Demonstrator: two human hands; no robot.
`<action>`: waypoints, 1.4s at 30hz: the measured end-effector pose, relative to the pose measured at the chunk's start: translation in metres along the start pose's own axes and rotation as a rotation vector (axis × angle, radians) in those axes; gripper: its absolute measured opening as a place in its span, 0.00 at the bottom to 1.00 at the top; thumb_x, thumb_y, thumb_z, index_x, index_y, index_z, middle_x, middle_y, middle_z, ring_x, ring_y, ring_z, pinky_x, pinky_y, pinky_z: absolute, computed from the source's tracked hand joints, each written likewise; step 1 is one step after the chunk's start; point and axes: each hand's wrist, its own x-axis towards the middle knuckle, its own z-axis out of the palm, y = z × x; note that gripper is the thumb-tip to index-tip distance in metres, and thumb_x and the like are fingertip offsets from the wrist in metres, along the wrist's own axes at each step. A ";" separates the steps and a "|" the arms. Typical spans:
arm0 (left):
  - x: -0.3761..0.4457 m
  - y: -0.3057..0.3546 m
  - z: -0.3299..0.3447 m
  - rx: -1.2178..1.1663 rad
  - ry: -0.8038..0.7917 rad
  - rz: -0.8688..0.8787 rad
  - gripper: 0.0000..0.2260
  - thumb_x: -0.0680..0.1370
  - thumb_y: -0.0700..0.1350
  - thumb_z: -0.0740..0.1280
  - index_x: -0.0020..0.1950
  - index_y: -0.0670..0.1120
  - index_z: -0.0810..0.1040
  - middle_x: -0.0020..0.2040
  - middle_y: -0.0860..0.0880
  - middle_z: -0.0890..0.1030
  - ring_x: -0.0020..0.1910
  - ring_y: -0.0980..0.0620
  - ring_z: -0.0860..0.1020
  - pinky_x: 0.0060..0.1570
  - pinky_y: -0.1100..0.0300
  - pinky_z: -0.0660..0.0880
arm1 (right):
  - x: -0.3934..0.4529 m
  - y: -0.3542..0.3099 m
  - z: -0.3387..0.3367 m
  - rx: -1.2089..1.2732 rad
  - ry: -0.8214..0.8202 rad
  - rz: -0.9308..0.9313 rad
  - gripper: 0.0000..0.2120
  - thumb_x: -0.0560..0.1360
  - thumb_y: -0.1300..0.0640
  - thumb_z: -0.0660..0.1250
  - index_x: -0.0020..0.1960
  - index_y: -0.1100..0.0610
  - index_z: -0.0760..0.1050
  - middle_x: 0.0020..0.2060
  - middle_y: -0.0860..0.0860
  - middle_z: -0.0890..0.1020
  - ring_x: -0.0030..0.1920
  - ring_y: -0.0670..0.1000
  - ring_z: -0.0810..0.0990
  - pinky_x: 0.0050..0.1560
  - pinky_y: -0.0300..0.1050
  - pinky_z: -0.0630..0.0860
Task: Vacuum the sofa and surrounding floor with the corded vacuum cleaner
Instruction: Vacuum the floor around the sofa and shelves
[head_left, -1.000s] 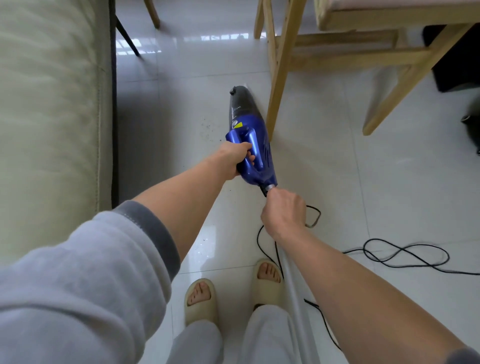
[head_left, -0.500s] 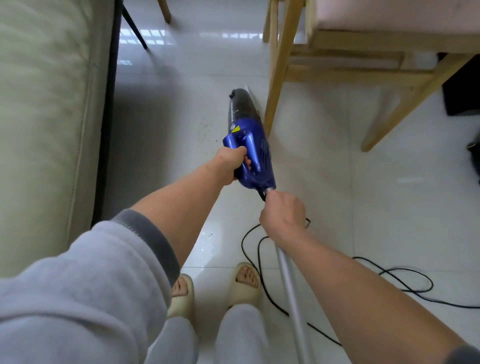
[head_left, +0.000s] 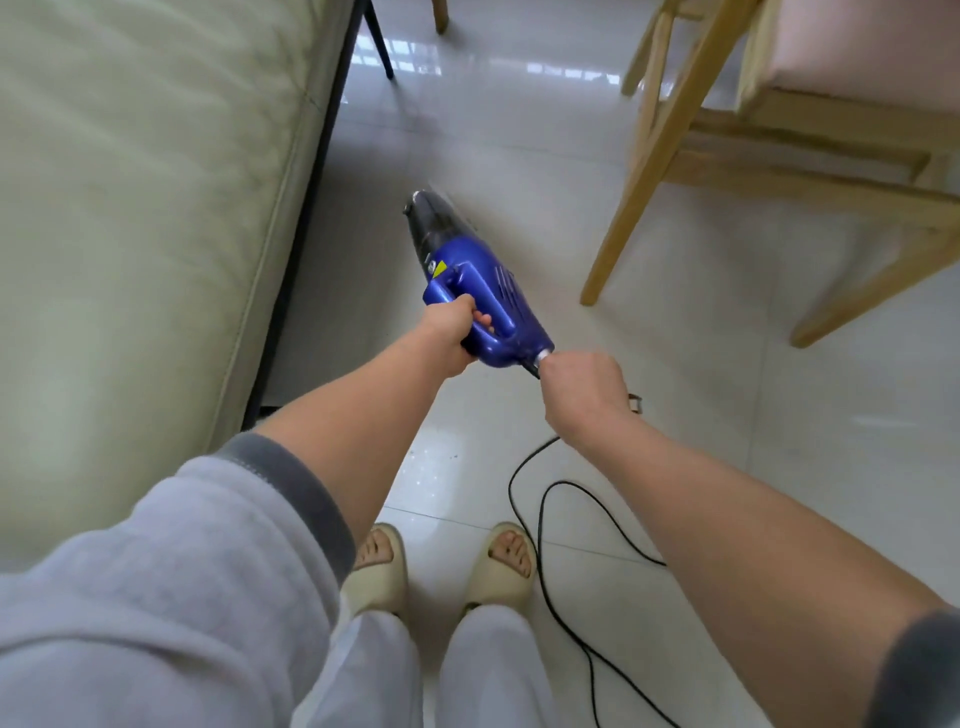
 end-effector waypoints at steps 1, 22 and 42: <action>0.002 0.001 -0.005 -0.036 0.017 0.000 0.10 0.80 0.36 0.56 0.39 0.42 0.68 0.33 0.48 0.71 0.31 0.52 0.72 0.41 0.57 0.75 | 0.006 -0.003 -0.001 -0.021 0.013 -0.034 0.14 0.75 0.65 0.62 0.58 0.54 0.73 0.47 0.49 0.81 0.48 0.53 0.81 0.39 0.41 0.67; -0.012 -0.019 -0.049 -0.365 0.234 -0.237 0.06 0.78 0.37 0.59 0.49 0.43 0.75 0.40 0.49 0.78 0.37 0.52 0.77 0.32 0.57 0.74 | 0.037 -0.019 -0.019 -0.390 0.001 -0.415 0.11 0.76 0.67 0.60 0.54 0.56 0.76 0.47 0.50 0.81 0.44 0.52 0.80 0.36 0.43 0.69; -0.027 -0.027 -0.050 -0.335 0.394 -0.257 0.10 0.78 0.40 0.61 0.59 0.43 0.75 0.52 0.45 0.82 0.50 0.46 0.81 0.55 0.52 0.79 | 0.011 -0.025 -0.023 -0.362 -0.071 -0.479 0.11 0.76 0.67 0.59 0.53 0.55 0.74 0.40 0.50 0.72 0.37 0.52 0.72 0.35 0.43 0.67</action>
